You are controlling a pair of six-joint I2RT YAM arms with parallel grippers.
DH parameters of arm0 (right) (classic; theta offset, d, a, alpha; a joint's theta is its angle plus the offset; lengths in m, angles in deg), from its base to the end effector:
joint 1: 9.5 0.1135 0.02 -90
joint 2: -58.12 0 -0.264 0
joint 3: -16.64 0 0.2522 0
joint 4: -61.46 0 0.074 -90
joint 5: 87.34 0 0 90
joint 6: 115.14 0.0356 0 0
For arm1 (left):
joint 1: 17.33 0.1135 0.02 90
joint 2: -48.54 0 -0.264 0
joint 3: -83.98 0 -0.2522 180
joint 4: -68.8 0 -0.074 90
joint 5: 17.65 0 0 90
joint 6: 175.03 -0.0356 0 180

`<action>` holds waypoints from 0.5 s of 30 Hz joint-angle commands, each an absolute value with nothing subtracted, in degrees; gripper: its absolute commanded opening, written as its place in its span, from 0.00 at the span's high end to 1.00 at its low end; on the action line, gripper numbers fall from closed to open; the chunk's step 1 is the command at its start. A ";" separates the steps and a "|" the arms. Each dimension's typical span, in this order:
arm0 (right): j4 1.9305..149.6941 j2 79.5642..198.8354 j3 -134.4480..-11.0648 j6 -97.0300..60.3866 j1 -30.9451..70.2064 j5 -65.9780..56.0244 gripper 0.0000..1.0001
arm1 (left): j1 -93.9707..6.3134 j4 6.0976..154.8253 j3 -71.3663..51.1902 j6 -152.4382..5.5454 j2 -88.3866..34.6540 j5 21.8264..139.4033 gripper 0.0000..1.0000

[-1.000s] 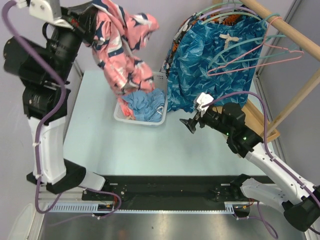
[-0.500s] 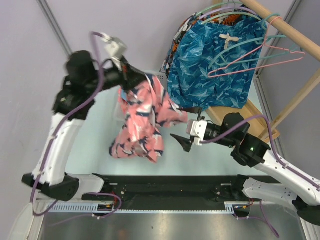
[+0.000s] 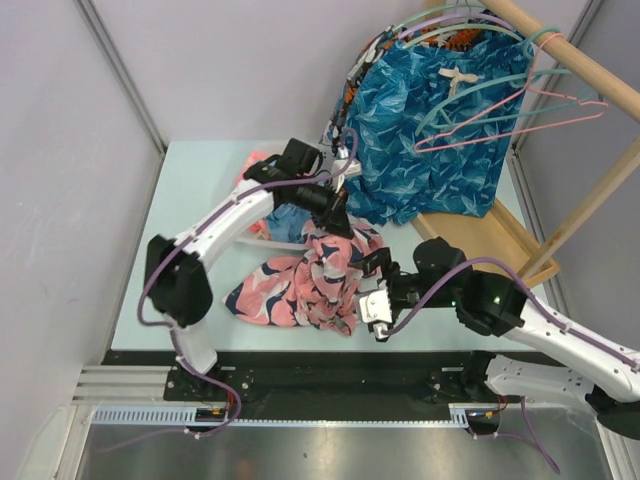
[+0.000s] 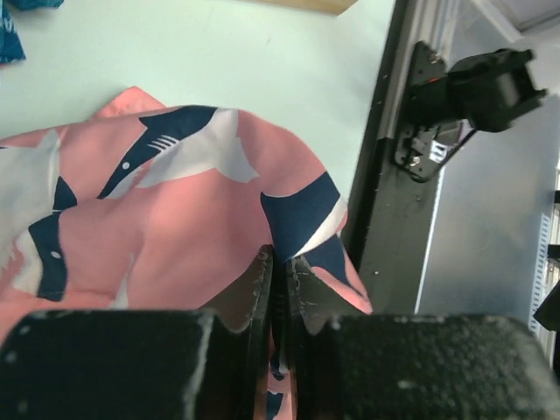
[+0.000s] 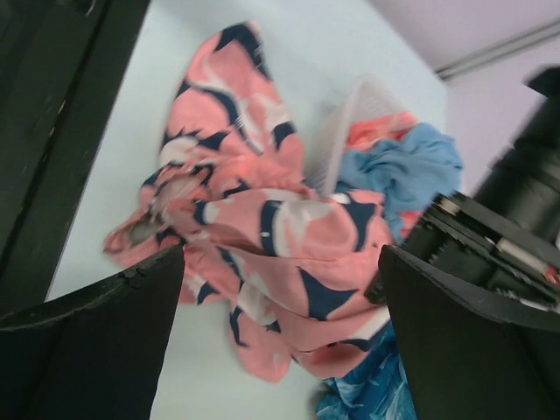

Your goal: Place the shorts on the hanger

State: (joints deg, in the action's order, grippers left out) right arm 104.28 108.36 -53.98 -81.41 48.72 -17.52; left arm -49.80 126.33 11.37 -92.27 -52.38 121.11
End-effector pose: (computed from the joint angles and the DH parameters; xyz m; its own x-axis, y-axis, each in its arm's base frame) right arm 0.0880 0.1653 0.3633 0.6916 -0.3659 -0.6227 -0.7035 -0.1459 -0.6956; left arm 0.3078 -0.2276 0.3253 -0.5561 0.4524 -0.6972 0.8293 0.2474 -0.5010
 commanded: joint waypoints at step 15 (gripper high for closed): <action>109.50 131.32 -53.37 -119.43 47.29 -16.32 0.06 | -49.41 137.41 31.92 -99.70 -64.93 124.20 0.39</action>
